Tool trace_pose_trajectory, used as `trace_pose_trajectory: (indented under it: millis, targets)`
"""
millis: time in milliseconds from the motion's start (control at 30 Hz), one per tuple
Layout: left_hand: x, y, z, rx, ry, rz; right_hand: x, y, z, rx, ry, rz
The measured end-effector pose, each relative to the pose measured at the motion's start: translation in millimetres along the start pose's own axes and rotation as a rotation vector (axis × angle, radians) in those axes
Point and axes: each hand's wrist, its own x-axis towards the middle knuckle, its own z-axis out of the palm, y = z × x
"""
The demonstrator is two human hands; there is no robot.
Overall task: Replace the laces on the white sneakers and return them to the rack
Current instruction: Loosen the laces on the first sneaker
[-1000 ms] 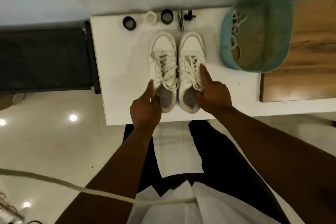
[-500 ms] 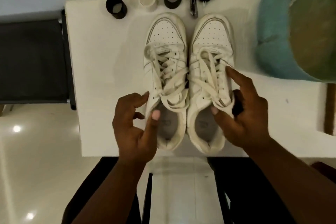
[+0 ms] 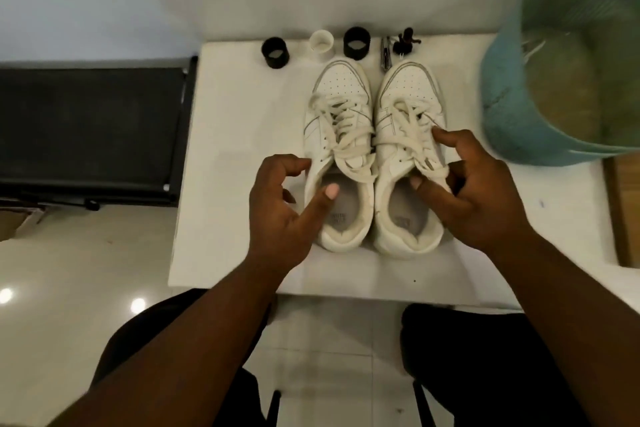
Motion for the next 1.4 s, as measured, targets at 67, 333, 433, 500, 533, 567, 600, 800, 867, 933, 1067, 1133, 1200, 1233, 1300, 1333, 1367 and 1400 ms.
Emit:
trace_pose_trajectory:
  millis: [67, 333, 433, 500, 533, 567, 600, 800, 867, 933, 1067, 1133, 1200, 1233, 1300, 1333, 1367, 1400]
  targets:
    - [-3, 2, -4, -0.001, -0.035, -0.038, -3, -8, -3, -0.053, -0.022, 0.02]
    - [-24, 29, -28, 0.142, -0.111, -0.26, -38, -44, 9, -0.202, 0.003, 0.261]
    - [-32, 23, -36, 0.144, -0.111, -0.233, -48, -46, 10, -0.215, -0.021, 0.265]
    - [-28, 16, -39, 0.098, -0.134, -0.18, -43, -46, 3, -0.241, -0.063, 0.253]
    - [-24, 13, -39, 0.063, -0.155, -0.158, -38, -47, 0, -0.245, -0.07, 0.234]
    - [-19, 10, -40, 0.042, -0.181, -0.132, -35, -52, -2, -0.234, -0.069, 0.201]
    - [-15, 8, -40, 0.04, -0.218, -0.092, -32, -58, -3, -0.223, -0.072, 0.157]
    - [0, -17, -28, -0.001, -0.436, 0.085, -18, -48, 2, -0.261, 0.0, 0.017]
    - [2, -17, -26, 0.016, -0.433, 0.097, -12, -45, -2, -0.27, 0.047, 0.009]
    - [-2, -13, -25, -0.011, -0.409, 0.093, -7, -42, -8, -0.256, 0.079, 0.015]
    - [-6, -4, -26, -0.065, -0.341, 0.21, -1, -37, -17, -0.319, 0.043, 0.039]
    - [-7, -3, -27, -0.074, -0.329, 0.3, 1, -50, -28, -0.471, -0.077, 0.102]
    - [-8, -8, -33, -0.082, -0.311, 0.316, -2, -77, -39, -0.537, -0.049, 0.084]
    - [-9, -11, -36, -0.084, -0.3, 0.297, -5, -92, -40, -0.47, 0.038, 0.01]
    - [-13, -17, -41, -0.087, -0.268, 0.26, -12, -118, -24, -0.223, 0.167, -0.199]
    - [-14, -17, -43, -0.102, -0.255, 0.257, -17, -126, -10, -0.164, 0.166, -0.281]
    - [-15, -17, -43, -0.125, -0.245, 0.26, -19, -129, 5, -0.169, 0.13, -0.343]
    - [-15, -14, -43, -0.147, -0.237, 0.258, -20, -125, 19, -0.206, 0.075, -0.383]
